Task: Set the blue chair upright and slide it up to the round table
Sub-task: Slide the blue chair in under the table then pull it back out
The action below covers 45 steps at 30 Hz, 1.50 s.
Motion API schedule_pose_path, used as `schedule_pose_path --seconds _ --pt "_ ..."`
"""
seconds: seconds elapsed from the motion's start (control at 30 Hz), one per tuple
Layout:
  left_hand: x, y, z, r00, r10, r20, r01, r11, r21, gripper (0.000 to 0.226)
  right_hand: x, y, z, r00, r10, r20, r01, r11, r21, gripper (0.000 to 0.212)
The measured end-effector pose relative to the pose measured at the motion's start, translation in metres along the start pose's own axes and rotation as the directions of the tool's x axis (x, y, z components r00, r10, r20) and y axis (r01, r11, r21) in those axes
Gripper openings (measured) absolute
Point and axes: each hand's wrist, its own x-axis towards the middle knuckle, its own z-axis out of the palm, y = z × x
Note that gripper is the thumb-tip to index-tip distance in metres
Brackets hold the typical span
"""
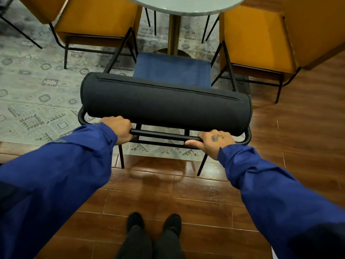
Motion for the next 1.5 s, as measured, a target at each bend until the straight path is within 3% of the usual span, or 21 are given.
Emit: schedule_pose_path --seconds 0.1,0.4,0.6,0.8,0.9,1.1,1.3,1.5 --pt "0.007 0.000 -0.001 1.000 -0.002 -0.001 0.002 1.000 -0.002 0.032 0.009 0.003 0.003 1.000 0.018 -0.011 -0.019 1.000 -0.013 0.079" --pt "0.013 0.019 0.027 0.998 0.039 0.040 -0.037 0.998 -0.054 0.034 0.010 0.012 0.032 0.992 0.086 0.090 -0.086 0.996 0.003 0.063" --pt "0.011 0.016 0.043 1.000 0.012 0.004 -0.012 0.997 -0.080 0.030 0.003 0.005 0.036 0.984 0.136 0.115 -0.142 0.989 0.041 0.070" --pt "-0.003 0.007 -0.005 0.996 0.061 0.065 -0.048 0.980 -0.194 0.034 0.000 0.005 -0.010 0.981 0.162 0.105 -0.184 0.948 0.261 0.053" --pt "-0.012 0.005 -0.049 0.999 0.015 -0.036 -0.027 0.925 -0.378 0.030 0.001 0.014 -0.047 0.984 0.166 0.057 -0.176 0.935 0.307 0.046" --pt "-0.028 -0.012 -0.110 0.966 -0.134 -0.221 0.000 0.856 -0.518 0.026 0.008 0.038 -0.102 0.961 0.274 -0.045 -0.231 0.881 0.412 0.039" --pt "-0.004 -0.051 -0.138 0.934 -0.267 -0.236 0.056 0.764 -0.643 0.020 0.042 0.068 -0.131 0.919 0.388 -0.068 -0.305 0.811 0.499 0.023" --pt "0.079 -0.091 -0.156 0.919 -0.332 -0.211 0.089 0.699 -0.710 0.018 0.113 0.096 -0.137 0.857 0.509 -0.079 -0.391 0.743 0.543 0.014"
